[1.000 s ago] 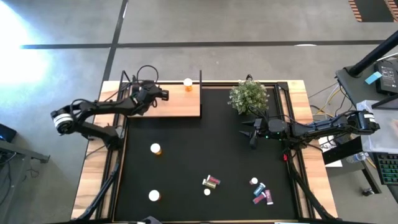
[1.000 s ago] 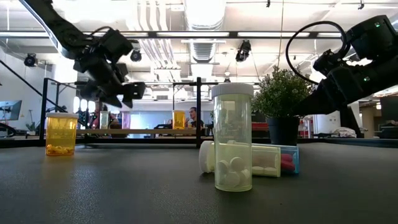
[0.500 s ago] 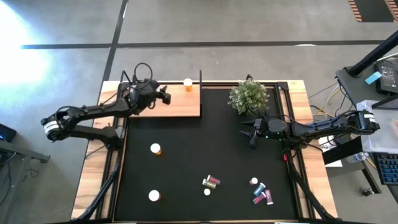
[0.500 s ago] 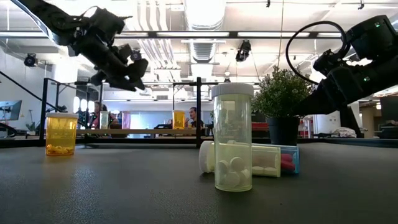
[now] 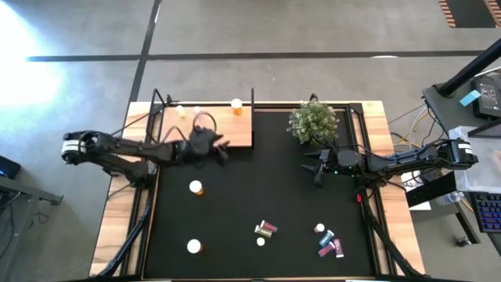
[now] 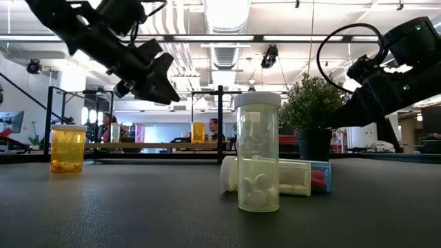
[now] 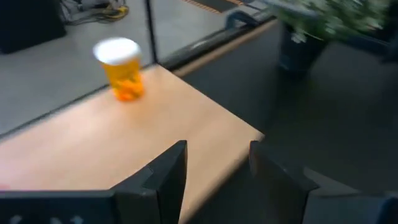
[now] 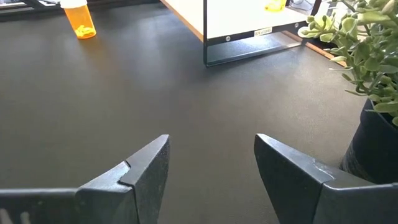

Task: Pick and place medicine bottles onto shelf by color
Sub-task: Put the bottom yellow medicine bottle on the shelf aligned with the other yellow medicine bottle

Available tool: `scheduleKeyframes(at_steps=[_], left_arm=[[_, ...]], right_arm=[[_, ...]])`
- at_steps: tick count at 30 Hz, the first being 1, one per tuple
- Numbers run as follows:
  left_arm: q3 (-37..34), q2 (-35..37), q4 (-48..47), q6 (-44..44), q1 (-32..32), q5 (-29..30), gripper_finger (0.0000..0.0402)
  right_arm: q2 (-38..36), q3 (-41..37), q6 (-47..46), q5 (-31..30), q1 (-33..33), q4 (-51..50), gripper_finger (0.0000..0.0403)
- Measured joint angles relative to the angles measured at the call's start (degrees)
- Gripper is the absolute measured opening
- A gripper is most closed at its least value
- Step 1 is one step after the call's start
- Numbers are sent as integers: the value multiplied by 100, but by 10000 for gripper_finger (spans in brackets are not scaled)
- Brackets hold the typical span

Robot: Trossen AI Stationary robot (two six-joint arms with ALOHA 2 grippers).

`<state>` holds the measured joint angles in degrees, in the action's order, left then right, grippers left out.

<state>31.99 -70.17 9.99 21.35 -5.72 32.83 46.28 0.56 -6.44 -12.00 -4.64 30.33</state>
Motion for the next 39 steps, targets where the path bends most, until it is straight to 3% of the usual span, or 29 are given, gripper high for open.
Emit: scheduleKeyframes(at_steps=[11,17,29,39], left_arm=[[109,-925,32,1807,2413,1721,158],[566,-1409,25,1999,3237,2298,158],[1572,-2475,29,2026,4391,2630,158],[2601,-3450,23,1980,4786,2659,158]], right_arm=[[-2,0,0,2,1,0,224],[-2,0,1,0,1,0,224],[-2,0,0,1,0,0,224],[-2,0,0,-1,2,0,224]])
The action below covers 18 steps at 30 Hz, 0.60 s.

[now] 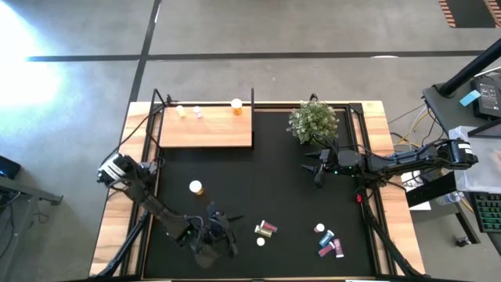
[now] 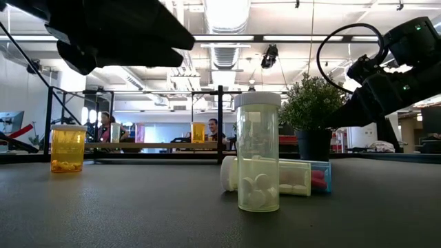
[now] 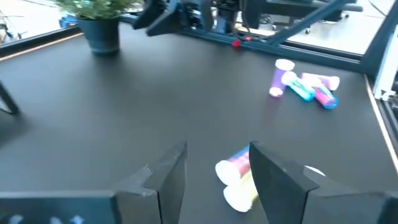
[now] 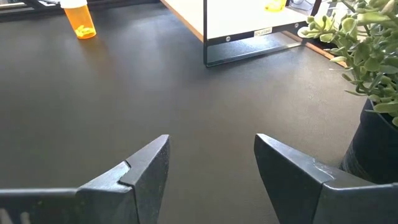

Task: Pick and place medicine bottles onto shelf by color
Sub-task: Put the bottom yellow medicine bottle on the shelf aligned with the other yellow medicine bottle

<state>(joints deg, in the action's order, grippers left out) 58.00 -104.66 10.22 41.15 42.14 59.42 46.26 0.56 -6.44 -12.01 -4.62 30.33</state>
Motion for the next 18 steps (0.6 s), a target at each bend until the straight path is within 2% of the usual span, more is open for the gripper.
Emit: scheduleKeyframes(at_steps=[3,7,14,18], left_arm=[[268,-257,-13,-30,77,-13,158],[656,-472,-15,-542,140,47,158],[1235,-485,15,-1819,134,110,158],[1294,-485,5,-2052,136,109,158]], right_arm=[[1,0,1,1,-1,-1,224],[1,0,1,0,-1,-1,224],[1,0,0,1,-1,0,224],[0,0,0,0,-2,0,224]])
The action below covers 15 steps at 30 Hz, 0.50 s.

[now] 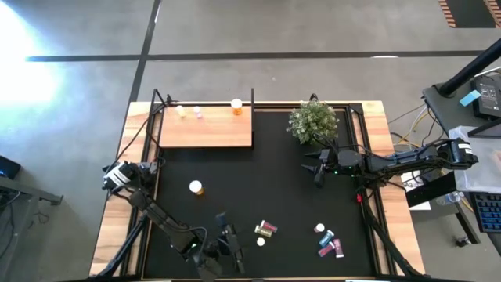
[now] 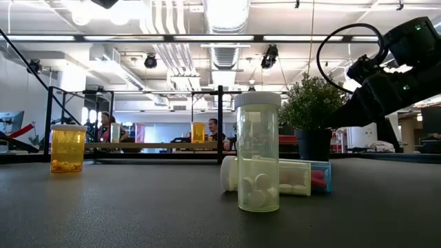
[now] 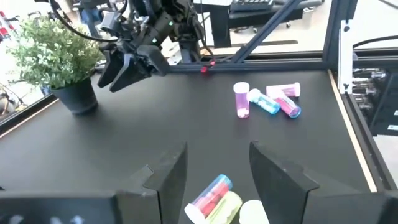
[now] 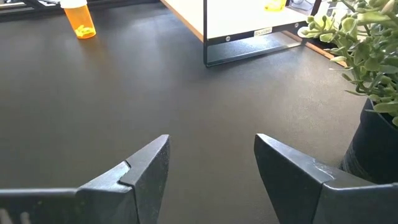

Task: Pick and place medicine bottles onto shelf by color
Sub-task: Put the bottom yellow medicine bottle on the shelf aligned with the other yellow medicine bottle

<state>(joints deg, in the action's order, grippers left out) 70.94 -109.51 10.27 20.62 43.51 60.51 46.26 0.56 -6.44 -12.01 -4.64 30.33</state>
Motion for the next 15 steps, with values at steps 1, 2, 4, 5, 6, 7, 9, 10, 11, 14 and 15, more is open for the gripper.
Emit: scheduleKeyframes(at_steps=[1,2,4,5,6,7,9,10,11,14,15], left_arm=[[-2,0,-4,0,-2,-1,158],[-2,0,-19,-2,-4,0,158],[-2,0,-16,-2,-4,-2,159],[-2,0,-16,-4,-4,-2,162],[-2,0,-18,-4,-4,-8,165],[-2,0,-18,-6,-4,-28,170],[-2,0,-18,-33,-4,-77,179],[-5,0,-18,-48,-4,-142,183],[-17,0,-18,-48,-4,-201,186],[-69,0,-27,-41,-14,-352,195],[-86,-2,-24,-37,-23,-378,198]], right_arm=[[0,0,0,2,0,0,224],[0,0,0,0,2,0,224],[2,0,0,0,1,0,224],[1,0,0,0,0,0,224],[1,0,0,2,2,0,224],[0,0,0,1,0,0,224],[1,0,0,1,1,0,224],[0,0,0,0,0,-2,224],[1,0,0,1,1,0,224],[0,0,0,2,0,0,224],[0,0,1,0,1,0,224]])
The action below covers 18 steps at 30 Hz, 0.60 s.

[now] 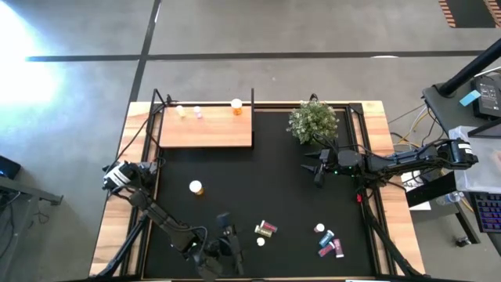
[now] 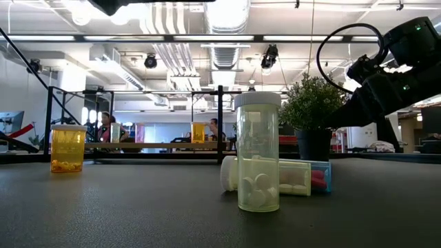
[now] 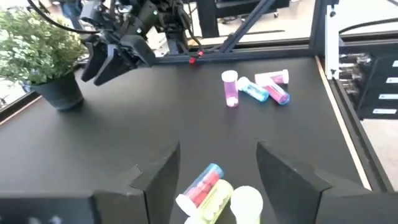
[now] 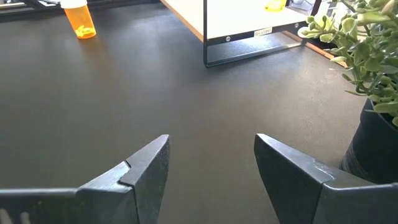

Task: Pick and place medicine bottles onto shelf by color
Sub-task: Put the bottom yellow medicine bottle on the shelf aligned with the other yellow medicine bottle

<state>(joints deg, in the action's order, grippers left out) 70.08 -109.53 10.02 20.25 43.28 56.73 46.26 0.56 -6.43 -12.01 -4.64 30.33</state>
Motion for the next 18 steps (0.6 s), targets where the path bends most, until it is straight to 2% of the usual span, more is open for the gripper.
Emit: scheduleKeyframes(at_steps=[10,18], left_arm=[[-26,-371,79,35,-67,-284,211],[-23,-754,711,33,-105,-94,211]], right_arm=[[0,0,-1,0,0,1,224],[0,0,-1,0,-1,0,224]])
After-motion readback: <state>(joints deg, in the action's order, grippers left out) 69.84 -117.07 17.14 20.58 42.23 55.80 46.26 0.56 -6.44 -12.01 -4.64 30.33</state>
